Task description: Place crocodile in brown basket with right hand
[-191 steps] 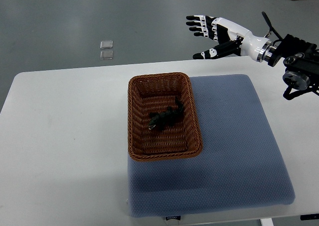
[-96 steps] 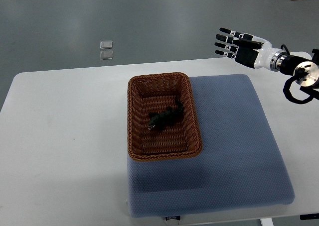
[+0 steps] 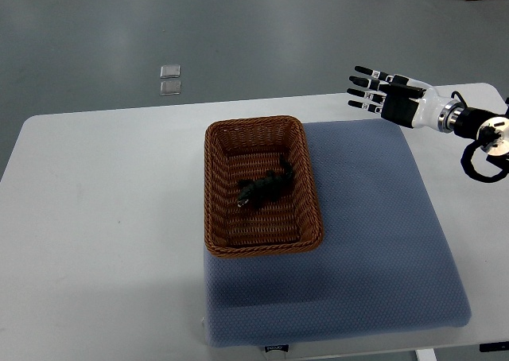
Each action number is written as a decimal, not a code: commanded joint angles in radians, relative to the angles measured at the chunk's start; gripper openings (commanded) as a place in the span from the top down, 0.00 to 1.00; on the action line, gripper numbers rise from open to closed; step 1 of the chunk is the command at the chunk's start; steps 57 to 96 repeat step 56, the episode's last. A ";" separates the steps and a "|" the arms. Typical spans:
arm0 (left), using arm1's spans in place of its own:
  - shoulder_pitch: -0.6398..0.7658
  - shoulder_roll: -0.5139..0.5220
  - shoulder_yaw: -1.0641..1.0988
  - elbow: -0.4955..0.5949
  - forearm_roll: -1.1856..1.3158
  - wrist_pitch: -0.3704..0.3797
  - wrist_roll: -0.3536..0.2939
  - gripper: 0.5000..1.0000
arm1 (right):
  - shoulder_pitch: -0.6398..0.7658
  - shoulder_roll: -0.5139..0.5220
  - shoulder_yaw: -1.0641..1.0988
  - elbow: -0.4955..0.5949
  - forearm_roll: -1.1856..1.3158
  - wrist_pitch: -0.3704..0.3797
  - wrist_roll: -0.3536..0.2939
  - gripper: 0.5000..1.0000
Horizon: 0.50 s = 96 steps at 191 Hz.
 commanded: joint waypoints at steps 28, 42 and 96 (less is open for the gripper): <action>0.000 0.000 0.000 0.000 0.000 0.000 0.000 0.00 | -0.001 0.001 0.002 -0.005 -0.062 0.000 0.000 0.14; 0.000 0.000 0.000 0.000 0.000 0.000 0.000 0.00 | -0.001 0.001 -0.002 -0.005 -0.063 0.000 0.000 0.14; 0.000 0.000 0.000 0.000 0.000 0.000 0.000 0.00 | -0.001 0.001 -0.004 -0.005 -0.062 0.000 0.000 0.14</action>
